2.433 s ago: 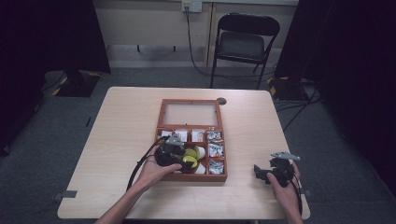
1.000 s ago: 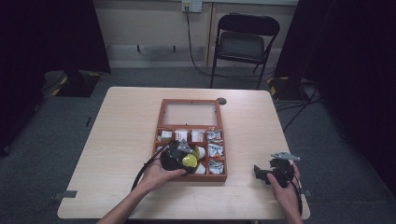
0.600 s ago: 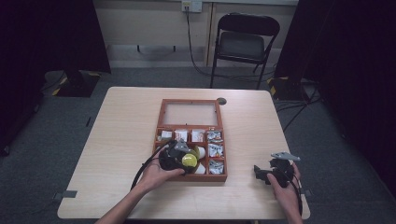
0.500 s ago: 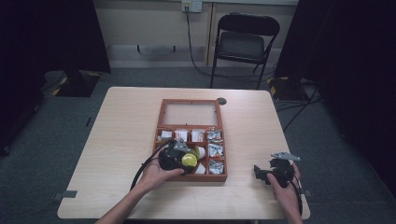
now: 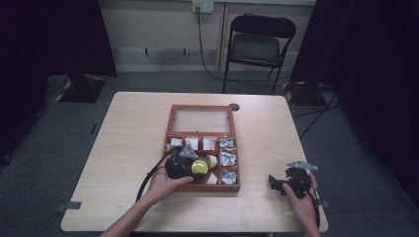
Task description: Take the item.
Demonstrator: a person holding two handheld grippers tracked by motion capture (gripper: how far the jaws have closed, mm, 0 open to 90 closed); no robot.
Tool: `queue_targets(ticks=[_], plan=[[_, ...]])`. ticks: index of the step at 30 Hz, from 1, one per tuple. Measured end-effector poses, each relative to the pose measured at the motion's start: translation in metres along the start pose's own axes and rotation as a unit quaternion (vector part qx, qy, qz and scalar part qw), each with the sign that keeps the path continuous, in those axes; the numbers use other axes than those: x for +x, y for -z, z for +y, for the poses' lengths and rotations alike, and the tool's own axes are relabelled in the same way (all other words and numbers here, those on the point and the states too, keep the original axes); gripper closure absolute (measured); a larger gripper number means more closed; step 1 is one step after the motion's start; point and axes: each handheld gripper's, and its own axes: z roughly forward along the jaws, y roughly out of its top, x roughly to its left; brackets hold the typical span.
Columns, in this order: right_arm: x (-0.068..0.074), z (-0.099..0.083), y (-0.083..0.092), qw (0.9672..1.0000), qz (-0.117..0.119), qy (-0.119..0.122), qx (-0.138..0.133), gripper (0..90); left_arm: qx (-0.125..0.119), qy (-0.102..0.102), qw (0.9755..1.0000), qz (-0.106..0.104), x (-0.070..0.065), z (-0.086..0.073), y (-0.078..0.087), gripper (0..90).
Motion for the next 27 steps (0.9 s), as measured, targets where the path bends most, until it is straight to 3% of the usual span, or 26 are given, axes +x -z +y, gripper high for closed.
queue_targets(ticks=[4,27], plan=[[0.0,0.0,0.0,1.0,0.0,0.0,0.0,0.0,-0.011,0.004,0.9999,-0.01,0.001,0.001,0.005,40.1],[0.0,0.0,0.0,1.0,0.0,0.0,0.0,0.0,-0.029,0.003,0.9995,-0.01,0.001,0.003,0.017,40.2]])
